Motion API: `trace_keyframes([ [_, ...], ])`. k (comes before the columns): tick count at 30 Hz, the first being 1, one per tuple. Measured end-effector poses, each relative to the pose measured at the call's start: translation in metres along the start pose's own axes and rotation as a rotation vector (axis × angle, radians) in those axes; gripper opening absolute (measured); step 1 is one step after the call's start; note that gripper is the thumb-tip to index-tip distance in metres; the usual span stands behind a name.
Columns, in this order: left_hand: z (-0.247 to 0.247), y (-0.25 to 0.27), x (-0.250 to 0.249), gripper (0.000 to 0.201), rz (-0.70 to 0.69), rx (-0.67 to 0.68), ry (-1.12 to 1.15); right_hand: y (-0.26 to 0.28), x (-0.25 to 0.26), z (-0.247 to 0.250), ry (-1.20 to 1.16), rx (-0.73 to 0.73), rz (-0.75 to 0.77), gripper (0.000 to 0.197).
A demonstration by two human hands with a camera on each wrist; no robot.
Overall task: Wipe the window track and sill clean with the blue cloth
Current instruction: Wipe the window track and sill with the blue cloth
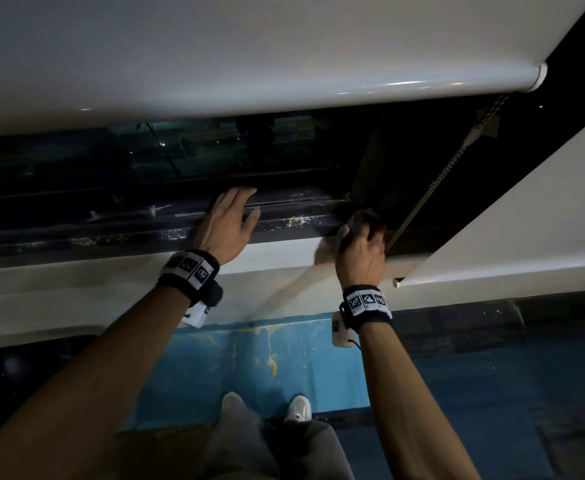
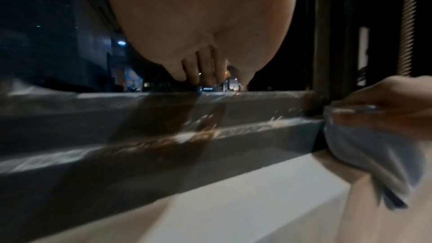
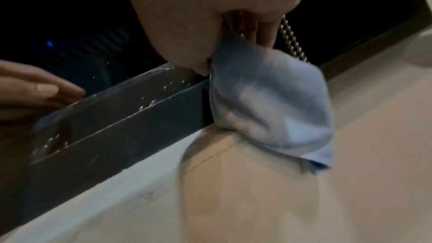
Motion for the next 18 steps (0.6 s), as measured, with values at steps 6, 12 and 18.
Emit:
trace_keyframes([
  [6, -0.023, 0.008, 0.036, 0.055, -0.084, 0.054, -0.044, 0.005, 0.035, -0.029, -0.151, -0.046, 0.148, 0.023],
  [12, -0.028, 0.011, 0.034, 0.058, -0.074, 0.044, -0.098, 0.004, 0.018, -0.027, -0.05, 0.09, 0.296, 0.043],
  [18, -0.033, 0.009, 0.035, 0.057, -0.07, 0.032, -0.057, 0.008, 0.033, -0.036, -0.162, -0.03, 0.19, 0.031],
])
Point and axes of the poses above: each hand's wrist, its own y-axis away from the middle knuckle, its own z-axis out of the back of the hand, x = y × z, the point moved 4 cm from there along -y, towards the middle knuckle, and after that the axes turned 6 degrees about -y, right-handed, at the moved point
